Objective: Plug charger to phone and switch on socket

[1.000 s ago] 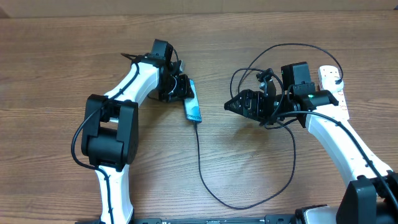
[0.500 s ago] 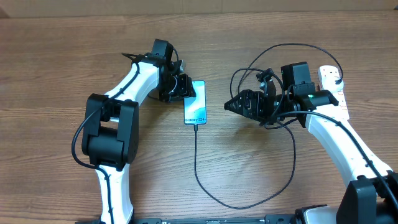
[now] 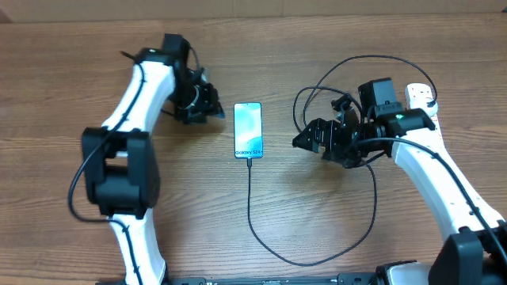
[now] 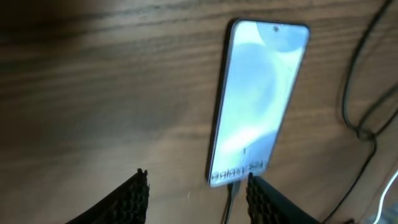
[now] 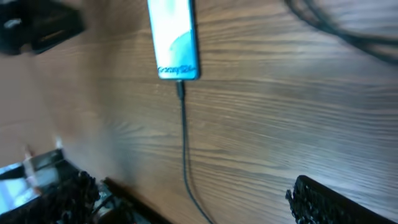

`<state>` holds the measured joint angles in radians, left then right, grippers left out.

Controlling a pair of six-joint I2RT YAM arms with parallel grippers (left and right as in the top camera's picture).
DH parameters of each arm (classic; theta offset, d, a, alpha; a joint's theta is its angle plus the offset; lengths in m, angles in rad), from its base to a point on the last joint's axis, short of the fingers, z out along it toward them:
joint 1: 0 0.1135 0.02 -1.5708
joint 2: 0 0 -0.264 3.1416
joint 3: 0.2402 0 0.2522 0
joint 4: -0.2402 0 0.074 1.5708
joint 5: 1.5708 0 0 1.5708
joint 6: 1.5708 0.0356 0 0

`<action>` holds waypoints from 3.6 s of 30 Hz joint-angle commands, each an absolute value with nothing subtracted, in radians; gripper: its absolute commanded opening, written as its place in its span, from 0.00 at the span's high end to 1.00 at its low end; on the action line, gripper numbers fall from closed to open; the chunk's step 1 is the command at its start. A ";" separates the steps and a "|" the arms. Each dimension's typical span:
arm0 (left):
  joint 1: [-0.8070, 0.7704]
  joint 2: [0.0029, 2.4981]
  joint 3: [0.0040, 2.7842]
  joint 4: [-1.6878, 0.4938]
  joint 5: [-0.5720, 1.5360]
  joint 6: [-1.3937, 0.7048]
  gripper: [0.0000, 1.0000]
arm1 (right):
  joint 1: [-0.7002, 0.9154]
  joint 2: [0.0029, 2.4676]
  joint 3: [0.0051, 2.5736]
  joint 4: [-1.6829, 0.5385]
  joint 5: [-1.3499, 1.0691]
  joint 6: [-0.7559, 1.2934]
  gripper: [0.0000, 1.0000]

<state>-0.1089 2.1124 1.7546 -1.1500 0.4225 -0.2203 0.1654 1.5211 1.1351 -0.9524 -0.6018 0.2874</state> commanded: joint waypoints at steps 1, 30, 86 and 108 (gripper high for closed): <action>-0.122 1.948 1.779 -1.179 0.358 -0.130 0.39 | 0.168 1.425 1.183 -0.979 -0.477 0.280 0.00; -0.126 1.206 1.034 -0.882 0.347 -0.086 0.00 | -0.163 1.048 1.104 -1.068 0.104 0.464 0.00; -0.162 1.272 1.037 -0.642 0.618 0.303 0.00 | -0.610 1.839 1.105 -0.397 -0.185 0.252 0.00; -0.162 1.272 1.037 -0.642 0.618 0.303 0.01 | -0.610 1.865 1.105 -0.357 -0.170 0.234 0.00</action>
<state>-0.1577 1.2667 1.0363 -0.6460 0.5995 0.2733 -0.6071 1.8591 1.1049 -0.3668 -0.1761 0.2474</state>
